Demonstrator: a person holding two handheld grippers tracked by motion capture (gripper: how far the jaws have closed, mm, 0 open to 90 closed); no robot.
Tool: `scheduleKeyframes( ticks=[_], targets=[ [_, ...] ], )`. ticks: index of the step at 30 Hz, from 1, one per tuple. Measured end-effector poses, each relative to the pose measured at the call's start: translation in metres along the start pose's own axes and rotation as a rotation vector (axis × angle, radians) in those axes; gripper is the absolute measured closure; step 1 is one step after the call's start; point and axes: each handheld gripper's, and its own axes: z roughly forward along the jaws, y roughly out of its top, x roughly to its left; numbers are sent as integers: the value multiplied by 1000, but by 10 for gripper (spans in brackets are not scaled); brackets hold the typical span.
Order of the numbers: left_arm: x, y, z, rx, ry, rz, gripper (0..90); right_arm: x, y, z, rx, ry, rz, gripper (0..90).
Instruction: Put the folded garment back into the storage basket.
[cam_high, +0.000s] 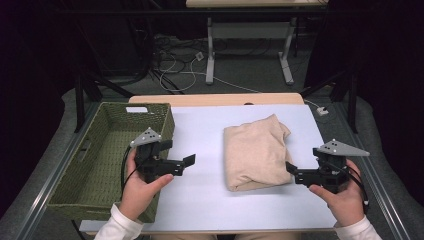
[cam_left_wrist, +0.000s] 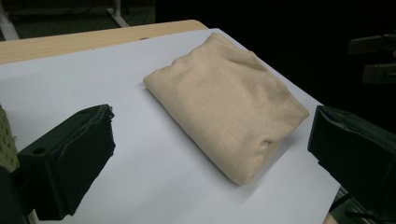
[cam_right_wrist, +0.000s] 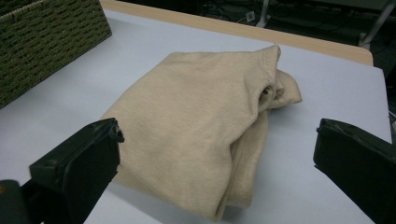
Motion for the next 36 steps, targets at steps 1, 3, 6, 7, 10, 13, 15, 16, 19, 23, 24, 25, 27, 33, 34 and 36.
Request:
scheduleKeyframes(
  ticks=[1,3,6,7,10,13,15,16,19,23,24,25,27,33,34,36],
  targets=[
    [0,0,0,0,0,0,4,0,0,0,0,0,0,0],
    [1,2,4,24,-1,-7,4,-5,4,3,24,26,19,0],
    [7,6,11,71,-32,-42,4,-9,8,6,57,37,21,0],
    [7,6,11,71,-32,-42,4,-9,8,6,57,37,21,0],
    [11,10,14,96,-29,-55,4,-11,12,9,90,35,0,0],
    [13,14,17,123,-31,-67,4,-16,16,13,114,44,4,0],
    [14,14,18,131,-39,-67,4,-18,18,14,126,55,26,0],
    [15,15,21,152,-31,-70,4,-20,18,15,131,60,34,0],
    [17,16,23,163,-13,-64,4,-24,20,18,142,71,51,0],
    [19,17,29,177,-10,-75,4,-30,20,24,165,91,76,0],
    [21,18,31,182,-28,-90,4,-32,20,25,175,90,80,0],
    [21,18,31,182,-28,-90,4,-32,20,25,175,90,80,0],
    [22,19,32,192,-27,-94,4,-37,21,28,188,77,88,13],
    [27,25,39,224,-7,-103,4,-43,25,35,202,69,111,13],
    [27,25,41,226,-7,-111,4,-44,25,36,208,65,114,13],
    [29,26,44,234,-8,-126,4,-45,26,38,214,61,112,13]
  ],
)
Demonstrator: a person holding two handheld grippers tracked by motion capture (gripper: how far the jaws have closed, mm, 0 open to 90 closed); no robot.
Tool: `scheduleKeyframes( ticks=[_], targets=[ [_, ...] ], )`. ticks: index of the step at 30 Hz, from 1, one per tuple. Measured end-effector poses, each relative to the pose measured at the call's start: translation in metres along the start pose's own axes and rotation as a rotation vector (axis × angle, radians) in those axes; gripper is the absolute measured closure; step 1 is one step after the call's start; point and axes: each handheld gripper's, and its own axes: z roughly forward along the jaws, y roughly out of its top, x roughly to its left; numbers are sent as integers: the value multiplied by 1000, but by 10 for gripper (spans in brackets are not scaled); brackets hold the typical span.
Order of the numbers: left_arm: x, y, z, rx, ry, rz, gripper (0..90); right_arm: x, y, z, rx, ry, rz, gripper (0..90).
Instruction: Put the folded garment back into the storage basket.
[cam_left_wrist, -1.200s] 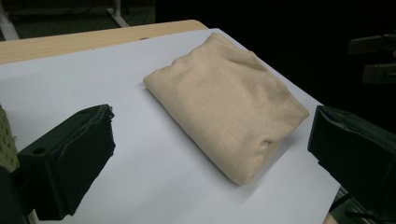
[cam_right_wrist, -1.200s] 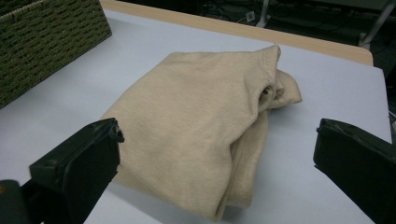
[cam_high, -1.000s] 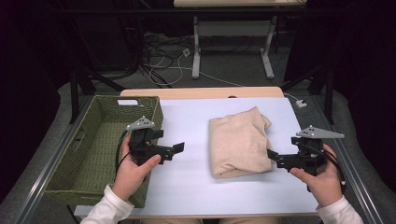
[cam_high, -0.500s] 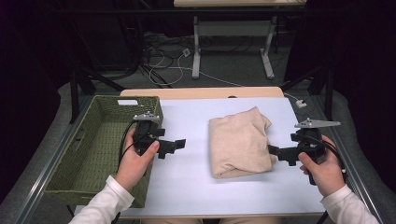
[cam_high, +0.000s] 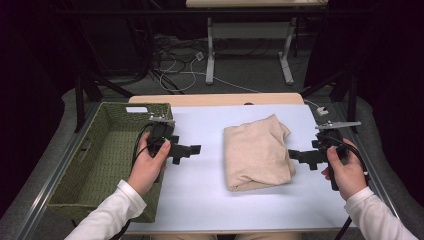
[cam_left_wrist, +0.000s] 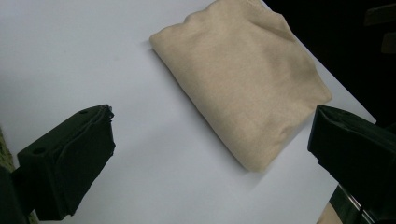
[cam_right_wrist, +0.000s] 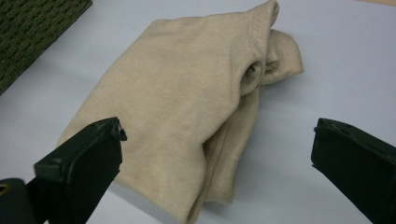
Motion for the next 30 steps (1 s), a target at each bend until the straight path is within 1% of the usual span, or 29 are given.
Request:
scheduleKeyframes(
  ticks=[1,2,4,6,7,8,11,12,17,21,23,24,25,26,27,30],
  targets=[
    [0,0,0,0,0,0,4,0,1,0,5,1,9,13],
    [1,3,3,4,5,-16,4,0,1,2,7,-4,6,13],
    [1,5,4,0,7,-19,4,-1,3,4,16,1,7,13],
    [0,11,6,-11,7,-46,4,-2,6,6,24,0,9,13],
    [0,11,6,-11,7,-46,4,-3,7,8,24,-3,7,13],
    [-2,16,8,-14,8,-50,4,-3,8,9,27,-7,13,13],
    [-4,22,13,-11,16,-48,4,-6,13,13,33,-8,24,13],
    [-5,23,15,-4,17,-43,4,-7,14,14,39,-9,28,13],
    [-10,31,28,5,13,-51,4,-10,21,20,58,-17,44,13],
    [-12,36,38,-3,5,-77,4,-12,25,25,69,-15,53,13],
    [-11,38,40,-2,0,-79,4,-12,26,26,67,-21,55,13],
    [-12,38,42,-2,-1,-94,4,-13,27,27,75,-16,60,13],
    [-11,39,44,1,-2,-87,4,-14,28,30,82,-16,68,13],
    [-11,40,46,1,-1,-97,4,-14,28,30,82,-16,68,13],
    [-11,42,51,4,13,-102,4,-14,29,33,85,-25,72,13],
    [-11,44,54,2,18,-97,4,-15,31,38,85,-28,73,13]
  ],
)
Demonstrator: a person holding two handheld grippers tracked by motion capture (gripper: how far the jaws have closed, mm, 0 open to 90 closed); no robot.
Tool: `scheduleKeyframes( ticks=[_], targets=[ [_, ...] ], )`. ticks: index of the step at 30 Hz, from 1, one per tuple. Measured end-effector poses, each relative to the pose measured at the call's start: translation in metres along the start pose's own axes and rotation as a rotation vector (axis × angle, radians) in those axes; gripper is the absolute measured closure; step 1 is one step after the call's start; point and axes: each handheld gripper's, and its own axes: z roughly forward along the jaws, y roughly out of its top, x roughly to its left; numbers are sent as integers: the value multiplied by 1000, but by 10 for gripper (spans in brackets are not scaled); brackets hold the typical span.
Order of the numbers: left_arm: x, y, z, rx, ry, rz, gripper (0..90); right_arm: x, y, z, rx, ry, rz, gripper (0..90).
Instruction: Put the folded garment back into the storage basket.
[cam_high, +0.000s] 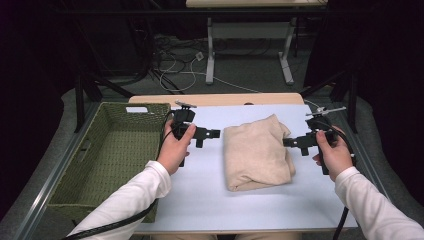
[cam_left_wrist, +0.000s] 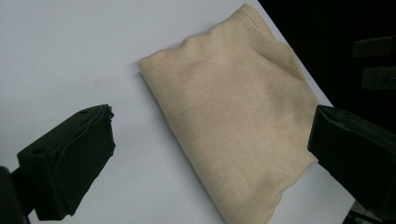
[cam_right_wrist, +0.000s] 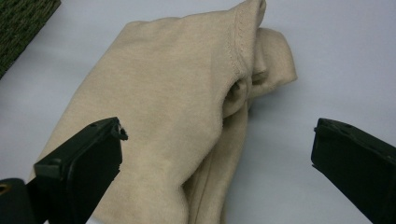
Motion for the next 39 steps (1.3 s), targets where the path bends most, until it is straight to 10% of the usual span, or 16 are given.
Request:
scheduleKeyframes(
  ticks=[39],
  targets=[
    [-5,-16,99,-6,-27,-7,4,-6,-6,56,-8,-38,51,19]
  ],
)
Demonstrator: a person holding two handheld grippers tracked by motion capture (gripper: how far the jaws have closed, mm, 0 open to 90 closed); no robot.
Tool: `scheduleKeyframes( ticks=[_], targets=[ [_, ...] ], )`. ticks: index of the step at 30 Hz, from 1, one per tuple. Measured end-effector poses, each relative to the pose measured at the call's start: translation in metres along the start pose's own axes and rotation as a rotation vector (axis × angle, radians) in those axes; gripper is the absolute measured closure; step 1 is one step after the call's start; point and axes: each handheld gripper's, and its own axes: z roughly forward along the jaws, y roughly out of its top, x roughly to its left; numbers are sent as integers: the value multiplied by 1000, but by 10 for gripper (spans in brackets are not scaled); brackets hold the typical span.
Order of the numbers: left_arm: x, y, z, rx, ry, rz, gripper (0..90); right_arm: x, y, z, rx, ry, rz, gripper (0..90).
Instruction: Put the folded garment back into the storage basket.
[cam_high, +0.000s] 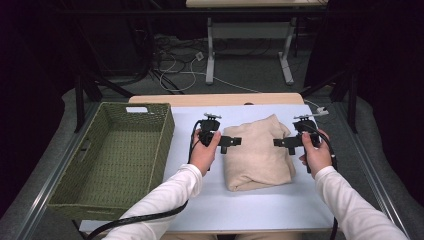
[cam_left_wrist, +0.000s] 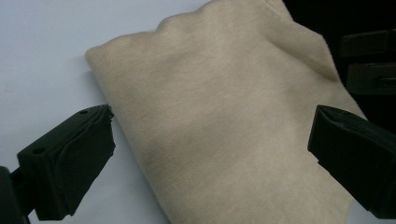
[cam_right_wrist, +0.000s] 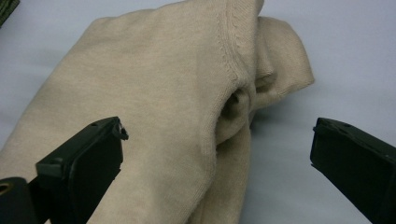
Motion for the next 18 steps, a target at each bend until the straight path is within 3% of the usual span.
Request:
scheduleKeyframes(
  ticks=[6,11,13,18],
  targets=[
    [12,-5,14,5,-11,-41,4,-3,-2,9,-14,7,22,23],
    [18,-7,19,11,-18,-48,4,-6,-4,16,-17,-4,36,25],
    [21,-9,24,2,-17,-77,5,-10,-5,23,-18,-5,55,26],
    [24,-12,30,15,-23,-76,8,-14,-6,30,-20,-4,70,31]
  ],
)
